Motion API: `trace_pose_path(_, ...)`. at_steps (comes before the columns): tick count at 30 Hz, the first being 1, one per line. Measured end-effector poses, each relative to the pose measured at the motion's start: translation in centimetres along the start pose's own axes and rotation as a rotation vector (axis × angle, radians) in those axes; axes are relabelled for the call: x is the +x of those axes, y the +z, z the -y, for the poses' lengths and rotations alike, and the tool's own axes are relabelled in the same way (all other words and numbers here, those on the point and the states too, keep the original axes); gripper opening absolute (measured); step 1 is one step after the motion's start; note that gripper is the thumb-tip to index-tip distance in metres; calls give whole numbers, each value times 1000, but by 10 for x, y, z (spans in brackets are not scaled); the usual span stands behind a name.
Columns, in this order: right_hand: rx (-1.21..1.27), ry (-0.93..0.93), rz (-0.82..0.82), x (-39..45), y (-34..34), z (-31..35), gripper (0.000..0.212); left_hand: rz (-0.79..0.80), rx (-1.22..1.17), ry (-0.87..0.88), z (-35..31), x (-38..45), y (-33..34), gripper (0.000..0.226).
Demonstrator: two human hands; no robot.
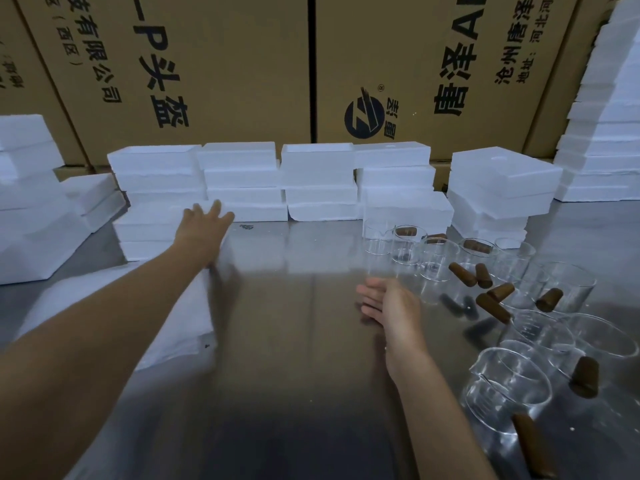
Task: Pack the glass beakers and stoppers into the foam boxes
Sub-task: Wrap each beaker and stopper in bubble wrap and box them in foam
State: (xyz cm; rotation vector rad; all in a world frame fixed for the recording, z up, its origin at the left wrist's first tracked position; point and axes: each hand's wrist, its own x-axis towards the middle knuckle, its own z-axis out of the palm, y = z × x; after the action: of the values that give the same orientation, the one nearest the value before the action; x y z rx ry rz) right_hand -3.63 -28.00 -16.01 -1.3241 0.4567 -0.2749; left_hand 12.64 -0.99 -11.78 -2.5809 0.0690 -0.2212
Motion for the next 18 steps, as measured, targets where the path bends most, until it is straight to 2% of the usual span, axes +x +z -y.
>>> trace_pose_path(2,-3,-2,-3,1,0,0,30,21,-24,-39,18,0,13,86)
trace_pose_path(7,-2,-6,-1,1,0,0,32,98,-113,-115,51,3,30,72)
trace_pose_path(10,6,-2,-2,0,0,1,32,169,-99,-158,52,1,34,74)
trace_pose_path(12,10,-1,0,-2,0,2,32,154,8,-140,43,-4,42,73)
trace_pose_path(14,10,-5,2,-3,-1,2,32,117,64,-100,33,-12,50,63)
trace_pose_path(18,4,-6,9,-5,0,4,33,136,16,-42,19,-28,43,46)
